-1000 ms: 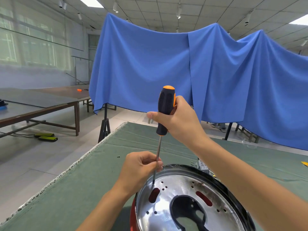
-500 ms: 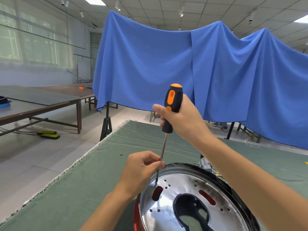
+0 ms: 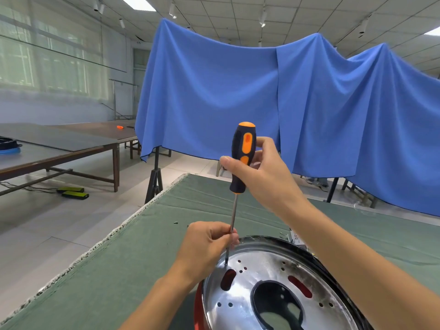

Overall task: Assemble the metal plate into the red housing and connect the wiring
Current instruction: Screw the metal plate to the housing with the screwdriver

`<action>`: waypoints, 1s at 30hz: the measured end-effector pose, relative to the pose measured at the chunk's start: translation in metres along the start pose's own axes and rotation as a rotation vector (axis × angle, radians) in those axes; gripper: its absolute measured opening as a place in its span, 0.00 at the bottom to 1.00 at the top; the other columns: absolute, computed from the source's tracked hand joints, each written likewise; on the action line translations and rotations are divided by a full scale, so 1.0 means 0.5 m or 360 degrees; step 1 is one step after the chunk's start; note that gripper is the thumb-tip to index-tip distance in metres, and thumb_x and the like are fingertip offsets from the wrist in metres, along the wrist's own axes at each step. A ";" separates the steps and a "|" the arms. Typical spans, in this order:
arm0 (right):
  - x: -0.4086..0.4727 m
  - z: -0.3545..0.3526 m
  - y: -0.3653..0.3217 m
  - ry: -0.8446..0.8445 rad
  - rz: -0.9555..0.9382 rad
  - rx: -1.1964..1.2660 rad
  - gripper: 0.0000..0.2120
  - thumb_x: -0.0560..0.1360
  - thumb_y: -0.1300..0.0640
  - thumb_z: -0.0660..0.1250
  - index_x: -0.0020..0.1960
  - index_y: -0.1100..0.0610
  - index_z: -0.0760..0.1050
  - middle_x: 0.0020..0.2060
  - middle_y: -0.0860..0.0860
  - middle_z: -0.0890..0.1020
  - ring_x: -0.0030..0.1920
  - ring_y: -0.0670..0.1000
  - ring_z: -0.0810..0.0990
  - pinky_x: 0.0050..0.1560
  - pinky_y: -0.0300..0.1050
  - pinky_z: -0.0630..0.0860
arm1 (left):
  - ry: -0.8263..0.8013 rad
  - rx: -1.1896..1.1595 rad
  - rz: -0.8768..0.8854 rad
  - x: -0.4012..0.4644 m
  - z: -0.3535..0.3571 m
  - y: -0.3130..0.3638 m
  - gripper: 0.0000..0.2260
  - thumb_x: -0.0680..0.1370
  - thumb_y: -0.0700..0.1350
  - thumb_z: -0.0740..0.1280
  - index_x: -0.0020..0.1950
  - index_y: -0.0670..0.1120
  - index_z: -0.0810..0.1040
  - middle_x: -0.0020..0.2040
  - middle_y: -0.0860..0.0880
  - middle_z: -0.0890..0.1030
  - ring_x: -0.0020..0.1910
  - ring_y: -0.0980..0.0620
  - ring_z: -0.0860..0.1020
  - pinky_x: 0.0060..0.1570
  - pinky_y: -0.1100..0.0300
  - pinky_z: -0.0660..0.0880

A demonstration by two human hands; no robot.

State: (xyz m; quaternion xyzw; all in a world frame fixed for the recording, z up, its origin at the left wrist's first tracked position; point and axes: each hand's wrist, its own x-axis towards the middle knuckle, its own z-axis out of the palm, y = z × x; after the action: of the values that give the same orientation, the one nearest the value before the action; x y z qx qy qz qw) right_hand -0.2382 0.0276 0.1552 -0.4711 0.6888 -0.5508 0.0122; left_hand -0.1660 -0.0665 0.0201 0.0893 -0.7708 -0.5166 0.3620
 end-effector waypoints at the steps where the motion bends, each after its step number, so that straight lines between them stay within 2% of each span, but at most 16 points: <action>1: 0.003 -0.004 -0.006 -0.0102 0.0055 0.0060 0.15 0.72 0.53 0.72 0.53 0.54 0.70 0.43 0.52 0.81 0.43 0.45 0.83 0.44 0.38 0.80 | -0.0005 -0.0015 -0.0022 0.001 -0.001 -0.001 0.07 0.74 0.37 0.71 0.41 0.48 0.84 0.35 0.51 0.85 0.37 0.54 0.84 0.42 0.63 0.80; 3: 0.008 -0.014 -0.015 -0.0225 0.0084 0.0100 0.10 0.73 0.60 0.70 0.52 0.61 0.73 0.47 0.60 0.83 0.48 0.58 0.83 0.54 0.57 0.79 | -0.0026 -0.0014 -0.0049 0.000 -0.002 -0.005 0.07 0.75 0.37 0.70 0.43 0.48 0.84 0.36 0.52 0.85 0.39 0.56 0.84 0.43 0.64 0.80; 4: 0.010 -0.018 -0.016 -0.0221 0.0053 0.0077 0.07 0.73 0.61 0.71 0.48 0.62 0.74 0.45 0.60 0.83 0.47 0.60 0.83 0.55 0.60 0.78 | -0.0048 0.0011 -0.0033 -0.002 -0.002 -0.006 0.07 0.75 0.37 0.69 0.44 0.49 0.84 0.37 0.53 0.85 0.40 0.57 0.84 0.44 0.65 0.80; 6: 0.011 -0.019 -0.011 -0.0115 -0.0009 -0.0059 0.10 0.70 0.57 0.74 0.44 0.59 0.74 0.39 0.56 0.82 0.45 0.58 0.82 0.52 0.58 0.79 | -0.0101 0.0029 0.0015 -0.006 0.001 -0.007 0.09 0.76 0.38 0.68 0.48 0.53 0.81 0.40 0.55 0.85 0.42 0.59 0.84 0.46 0.67 0.78; 8: 0.009 -0.016 0.000 0.0062 -0.0038 -0.0218 0.18 0.67 0.50 0.77 0.44 0.57 0.71 0.36 0.49 0.76 0.38 0.44 0.78 0.44 0.41 0.79 | -0.0107 0.0036 0.0041 -0.009 0.003 -0.008 0.10 0.76 0.39 0.69 0.49 0.56 0.80 0.42 0.56 0.85 0.44 0.60 0.83 0.47 0.67 0.78; 9: 0.005 -0.012 0.002 0.0144 -0.0051 -0.0267 0.21 0.66 0.47 0.77 0.44 0.56 0.69 0.34 0.47 0.74 0.33 0.40 0.73 0.36 0.30 0.74 | -0.0091 0.0049 0.0042 -0.009 0.004 -0.008 0.10 0.75 0.40 0.71 0.48 0.56 0.80 0.42 0.56 0.85 0.44 0.60 0.83 0.47 0.66 0.78; 11: -0.002 -0.008 0.001 0.0145 -0.0036 -0.0239 0.21 0.67 0.46 0.76 0.44 0.55 0.67 0.33 0.46 0.72 0.31 0.40 0.72 0.31 0.28 0.70 | -0.0069 0.0022 0.0016 -0.009 0.004 -0.009 0.10 0.74 0.38 0.72 0.44 0.54 0.82 0.40 0.54 0.85 0.42 0.58 0.84 0.45 0.66 0.79; 12: -0.002 -0.007 0.001 0.0069 0.0003 -0.0165 0.20 0.68 0.47 0.75 0.46 0.56 0.67 0.36 0.49 0.74 0.34 0.41 0.75 0.36 0.29 0.73 | -0.0077 -0.0008 -0.0006 -0.008 0.003 -0.010 0.10 0.74 0.37 0.71 0.43 0.52 0.82 0.39 0.53 0.85 0.41 0.57 0.84 0.44 0.66 0.78; 14: -0.001 -0.011 -0.006 -0.0103 0.0099 -0.0027 0.15 0.71 0.54 0.72 0.51 0.58 0.69 0.46 0.57 0.80 0.48 0.54 0.81 0.53 0.51 0.79 | -0.0100 0.0014 -0.0018 -0.006 0.002 -0.012 0.08 0.75 0.36 0.69 0.43 0.49 0.83 0.38 0.52 0.85 0.41 0.57 0.84 0.43 0.68 0.77; 16: 0.003 -0.021 -0.013 -0.0148 0.0098 0.0047 0.10 0.72 0.62 0.70 0.51 0.62 0.73 0.48 0.61 0.83 0.50 0.61 0.81 0.56 0.62 0.77 | -0.0131 0.0078 -0.0012 -0.004 0.000 -0.014 0.05 0.76 0.38 0.69 0.47 0.47 0.83 0.39 0.53 0.85 0.42 0.59 0.83 0.44 0.70 0.76; 18: 0.005 -0.026 -0.013 -0.0045 0.0050 0.0023 0.10 0.69 0.61 0.74 0.46 0.62 0.76 0.42 0.59 0.84 0.46 0.60 0.83 0.53 0.60 0.78 | -0.0143 0.0079 -0.0018 -0.004 -0.001 -0.014 0.05 0.76 0.39 0.69 0.48 0.48 0.83 0.40 0.53 0.85 0.43 0.60 0.83 0.45 0.69 0.76; 20: 0.005 -0.024 -0.006 0.0146 0.0042 -0.0166 0.16 0.65 0.52 0.78 0.43 0.56 0.74 0.36 0.51 0.82 0.41 0.52 0.82 0.44 0.50 0.78 | -0.0134 0.0082 -0.0028 -0.007 0.000 -0.014 0.06 0.75 0.41 0.70 0.48 0.52 0.83 0.42 0.53 0.85 0.44 0.59 0.83 0.48 0.64 0.78; 22: -0.002 -0.018 -0.001 0.0285 0.0039 -0.0334 0.21 0.63 0.45 0.78 0.42 0.52 0.69 0.34 0.44 0.76 0.36 0.45 0.76 0.37 0.42 0.71 | -0.0133 0.0113 -0.0034 -0.009 0.002 -0.014 0.06 0.75 0.42 0.71 0.48 0.51 0.83 0.43 0.54 0.85 0.45 0.58 0.83 0.51 0.58 0.79; 24: -0.005 -0.015 0.003 0.0201 0.0073 -0.0235 0.20 0.66 0.46 0.76 0.45 0.52 0.68 0.36 0.46 0.76 0.40 0.49 0.79 0.42 0.47 0.76 | -0.0143 0.0102 -0.0055 -0.009 0.002 -0.014 0.05 0.75 0.41 0.71 0.48 0.50 0.84 0.42 0.53 0.86 0.45 0.57 0.83 0.51 0.56 0.79; 27: -0.001 -0.023 -0.007 -0.0081 0.0181 0.0070 0.13 0.70 0.58 0.72 0.51 0.56 0.71 0.47 0.56 0.83 0.51 0.58 0.82 0.56 0.60 0.77 | -0.0159 0.0080 -0.0082 -0.008 0.000 -0.014 0.05 0.76 0.39 0.70 0.49 0.46 0.84 0.42 0.52 0.86 0.45 0.56 0.83 0.51 0.57 0.79; 30: 0.004 -0.030 -0.010 -0.0051 0.0089 0.0057 0.10 0.70 0.61 0.74 0.44 0.63 0.73 0.37 0.56 0.84 0.45 0.60 0.84 0.52 0.62 0.78 | -0.0172 0.0115 -0.0054 -0.009 0.003 -0.013 0.07 0.76 0.39 0.69 0.52 0.46 0.83 0.43 0.53 0.85 0.46 0.59 0.83 0.51 0.60 0.79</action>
State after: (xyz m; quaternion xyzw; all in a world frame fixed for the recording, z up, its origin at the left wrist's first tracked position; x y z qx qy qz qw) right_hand -0.2443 0.0379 0.1660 -0.4603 0.6914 -0.5549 0.0471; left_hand -0.1650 -0.0661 0.0119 0.0873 -0.8056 -0.4987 0.3076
